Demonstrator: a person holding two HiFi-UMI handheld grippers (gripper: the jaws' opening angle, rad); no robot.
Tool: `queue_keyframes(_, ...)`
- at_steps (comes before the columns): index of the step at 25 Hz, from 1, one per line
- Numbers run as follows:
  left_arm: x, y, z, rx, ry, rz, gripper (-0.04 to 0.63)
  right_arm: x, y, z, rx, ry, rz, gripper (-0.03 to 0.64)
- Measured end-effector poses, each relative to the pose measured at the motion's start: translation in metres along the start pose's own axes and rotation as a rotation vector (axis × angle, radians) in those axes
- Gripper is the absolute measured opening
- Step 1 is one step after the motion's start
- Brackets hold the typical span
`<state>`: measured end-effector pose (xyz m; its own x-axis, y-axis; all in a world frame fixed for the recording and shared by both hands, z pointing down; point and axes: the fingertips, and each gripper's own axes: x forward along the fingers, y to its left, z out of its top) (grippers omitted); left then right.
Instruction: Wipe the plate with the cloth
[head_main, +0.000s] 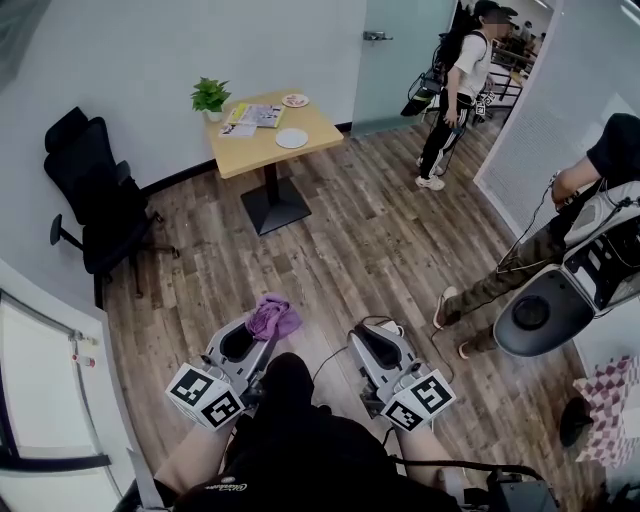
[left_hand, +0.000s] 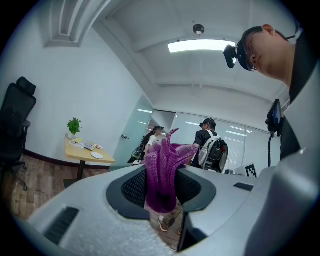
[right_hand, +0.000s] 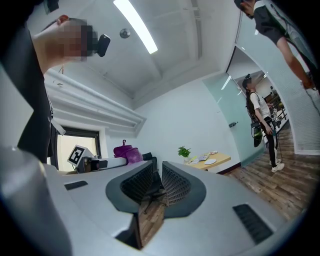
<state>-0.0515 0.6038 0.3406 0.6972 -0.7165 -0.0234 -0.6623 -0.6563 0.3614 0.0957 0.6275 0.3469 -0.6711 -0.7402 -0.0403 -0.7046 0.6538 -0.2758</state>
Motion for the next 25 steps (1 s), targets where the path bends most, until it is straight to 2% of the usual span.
queue_keyframes(6, 0.007, 0.022, 0.01, 0.0, -0.033, 0.011, 0.124, 0.024, -0.005, -0.003, -0.014, 0.018, 0.001, 0.057)
queue_keyframes(11, 0.03, 0.047, 0.02, -0.004, -0.05, -0.011, 0.124, 0.056, -0.021, 0.003, -0.02, 0.021, 0.001, 0.057)
queue_keyframes(18, 0.071, 0.128, 0.048, -0.002, -0.065, 0.006, 0.124, 0.148, -0.05, 0.003, -0.037, 0.07, 0.023, 0.057)
queue_keyframes(22, 0.093, 0.182, 0.067, -0.047, -0.078, 0.011, 0.124, 0.204, -0.07, 0.008, -0.04, 0.082, 0.002, 0.057)
queue_keyframes(25, 0.109, 0.218, 0.084, -0.039, -0.074, 0.002, 0.124, 0.243, -0.083, 0.012, -0.047, 0.088, -0.02, 0.057)
